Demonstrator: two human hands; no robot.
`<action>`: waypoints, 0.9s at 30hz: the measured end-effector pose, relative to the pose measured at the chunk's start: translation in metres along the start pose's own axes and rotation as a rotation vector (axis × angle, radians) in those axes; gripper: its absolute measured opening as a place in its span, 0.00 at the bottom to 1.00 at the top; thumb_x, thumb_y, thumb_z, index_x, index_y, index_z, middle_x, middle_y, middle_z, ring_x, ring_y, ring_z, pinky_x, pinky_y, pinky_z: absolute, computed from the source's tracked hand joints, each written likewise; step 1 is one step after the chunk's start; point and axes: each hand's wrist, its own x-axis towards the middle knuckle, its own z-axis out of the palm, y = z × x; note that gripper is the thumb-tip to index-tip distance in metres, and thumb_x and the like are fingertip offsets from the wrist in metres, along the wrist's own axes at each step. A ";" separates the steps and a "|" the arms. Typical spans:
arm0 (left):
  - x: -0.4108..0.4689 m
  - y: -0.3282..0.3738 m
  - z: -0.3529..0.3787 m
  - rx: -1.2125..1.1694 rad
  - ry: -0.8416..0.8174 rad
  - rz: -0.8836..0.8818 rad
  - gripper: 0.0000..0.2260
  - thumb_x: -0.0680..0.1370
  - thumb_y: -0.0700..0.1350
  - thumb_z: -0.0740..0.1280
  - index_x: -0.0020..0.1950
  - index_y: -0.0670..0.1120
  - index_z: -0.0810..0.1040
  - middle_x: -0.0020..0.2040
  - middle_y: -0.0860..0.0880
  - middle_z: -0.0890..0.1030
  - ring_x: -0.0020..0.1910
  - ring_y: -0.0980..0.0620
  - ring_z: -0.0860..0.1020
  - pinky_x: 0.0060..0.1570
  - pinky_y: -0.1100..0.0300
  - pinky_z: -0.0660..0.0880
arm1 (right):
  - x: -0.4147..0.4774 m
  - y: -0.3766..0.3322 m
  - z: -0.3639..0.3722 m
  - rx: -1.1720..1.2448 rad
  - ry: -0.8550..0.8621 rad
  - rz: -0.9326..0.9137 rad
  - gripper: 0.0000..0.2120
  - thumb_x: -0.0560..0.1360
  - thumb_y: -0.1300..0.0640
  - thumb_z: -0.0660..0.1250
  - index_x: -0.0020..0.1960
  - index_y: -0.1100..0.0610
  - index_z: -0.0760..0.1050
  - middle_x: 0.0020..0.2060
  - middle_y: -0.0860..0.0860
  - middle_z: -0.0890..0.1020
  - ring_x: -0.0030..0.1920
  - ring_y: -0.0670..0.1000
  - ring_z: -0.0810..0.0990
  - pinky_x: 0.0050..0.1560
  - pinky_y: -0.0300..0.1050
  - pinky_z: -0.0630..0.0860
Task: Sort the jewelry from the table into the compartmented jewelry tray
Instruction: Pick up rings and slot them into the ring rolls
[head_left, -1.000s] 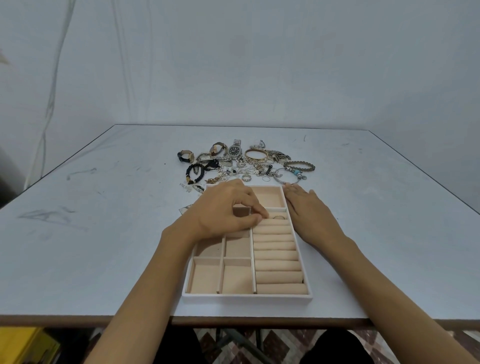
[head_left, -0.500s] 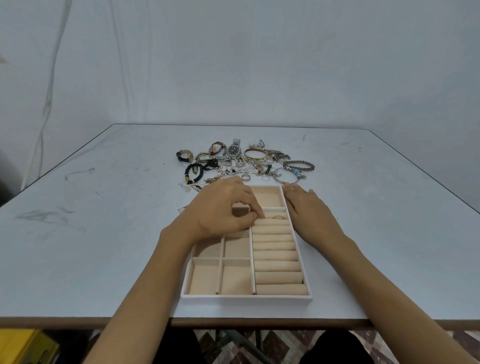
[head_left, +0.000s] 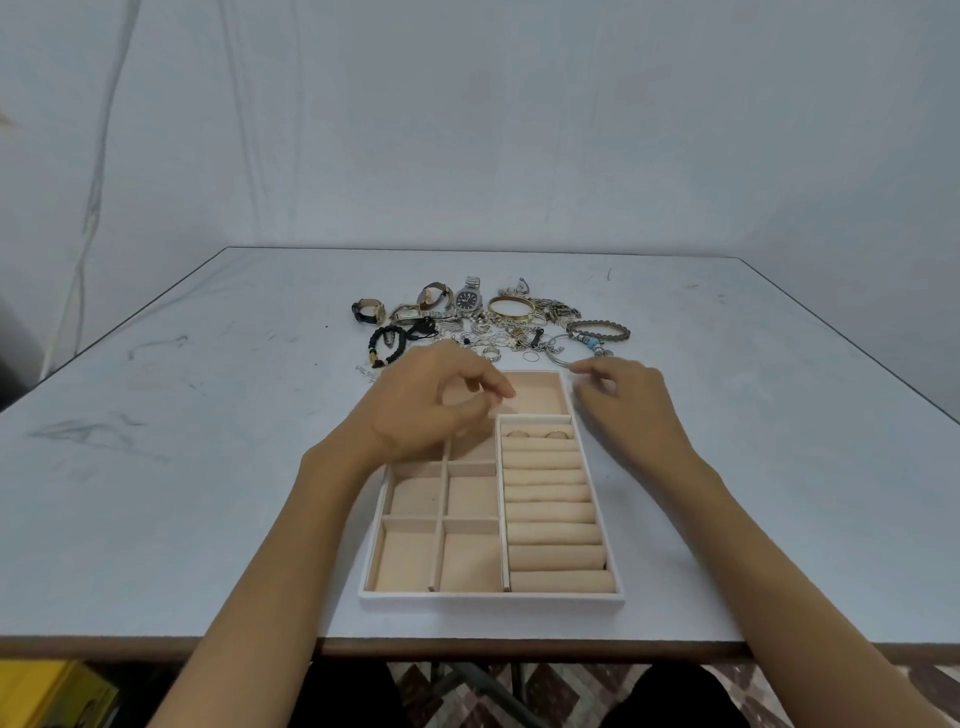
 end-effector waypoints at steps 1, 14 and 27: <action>0.002 -0.001 -0.003 -0.070 0.032 -0.038 0.07 0.74 0.45 0.68 0.46 0.54 0.84 0.43 0.58 0.83 0.45 0.60 0.78 0.40 0.73 0.66 | 0.003 -0.001 -0.002 0.035 0.037 0.012 0.13 0.74 0.59 0.64 0.56 0.54 0.81 0.50 0.49 0.82 0.51 0.47 0.79 0.48 0.38 0.72; 0.075 -0.062 0.005 0.025 0.248 -0.455 0.06 0.76 0.44 0.65 0.43 0.55 0.79 0.44 0.52 0.81 0.46 0.51 0.78 0.50 0.53 0.76 | 0.062 -0.022 0.019 -0.112 -0.122 0.049 0.04 0.72 0.56 0.71 0.45 0.51 0.83 0.41 0.48 0.80 0.48 0.50 0.79 0.48 0.46 0.74; 0.111 -0.063 0.012 0.579 0.104 -0.468 0.05 0.74 0.49 0.69 0.48 0.54 0.83 0.49 0.52 0.83 0.50 0.49 0.80 0.40 0.58 0.69 | 0.069 -0.021 0.031 -0.163 -0.064 0.149 0.03 0.69 0.55 0.74 0.41 0.54 0.83 0.39 0.47 0.81 0.47 0.51 0.80 0.46 0.45 0.73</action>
